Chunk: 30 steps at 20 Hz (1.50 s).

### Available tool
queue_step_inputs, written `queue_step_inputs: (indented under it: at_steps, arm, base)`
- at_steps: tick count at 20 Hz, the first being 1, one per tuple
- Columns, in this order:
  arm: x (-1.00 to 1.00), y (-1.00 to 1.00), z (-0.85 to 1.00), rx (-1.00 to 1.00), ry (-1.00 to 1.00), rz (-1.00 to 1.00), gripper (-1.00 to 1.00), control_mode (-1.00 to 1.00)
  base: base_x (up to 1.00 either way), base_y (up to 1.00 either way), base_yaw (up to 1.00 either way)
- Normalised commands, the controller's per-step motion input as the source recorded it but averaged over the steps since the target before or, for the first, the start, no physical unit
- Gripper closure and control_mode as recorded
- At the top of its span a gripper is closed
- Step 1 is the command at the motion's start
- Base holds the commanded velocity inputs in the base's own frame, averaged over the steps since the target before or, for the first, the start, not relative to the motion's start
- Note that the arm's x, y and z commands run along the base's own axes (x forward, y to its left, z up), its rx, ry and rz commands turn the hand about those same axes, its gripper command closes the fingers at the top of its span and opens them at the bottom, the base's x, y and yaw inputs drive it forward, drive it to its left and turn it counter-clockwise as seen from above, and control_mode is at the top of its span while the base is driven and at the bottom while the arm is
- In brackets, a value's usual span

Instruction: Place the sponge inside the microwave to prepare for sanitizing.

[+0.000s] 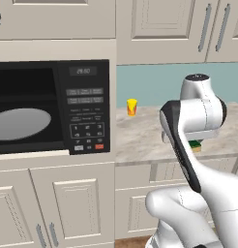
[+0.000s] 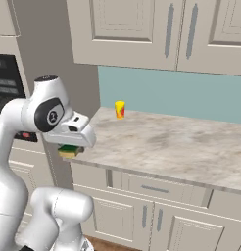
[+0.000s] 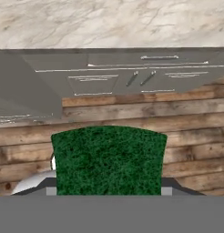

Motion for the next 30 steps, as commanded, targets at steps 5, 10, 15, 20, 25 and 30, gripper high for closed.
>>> queue_step_inputs:
  at_steps: [5, 10, 15, 20, 25, 30]
  arm:
    - [-0.54, 0.00, -0.03, 0.00, 0.00, -0.03, 1.00, -1.00]
    - [-0.61, 0.00, -0.07, 0.01, 0.00, -0.05, 1.00, -1.00]
    - [-0.06, 0.02, -0.02, 0.00, 0.00, 0.00, 1.00, -1.00]
    - [-0.01, 0.00, 0.00, 0.00, 0.00, 0.00, 1.00, -1.00]
    - [-0.06, 0.00, 0.00, 0.00, 0.00, -0.01, 1.00, -1.00]
    - [0.00, 0.00, 0.00, 0.00, 0.00, 0.00, 1.00, 1.00]
  base:
    - [0.00, 0.00, 0.00]
    - [0.00, 0.00, 0.00]
    - [0.00, 0.00, 0.00]
    - [0.00, 0.00, 0.00]
    - [0.00, 0.00, 0.00]
    - [-0.58, 0.03, -0.09]
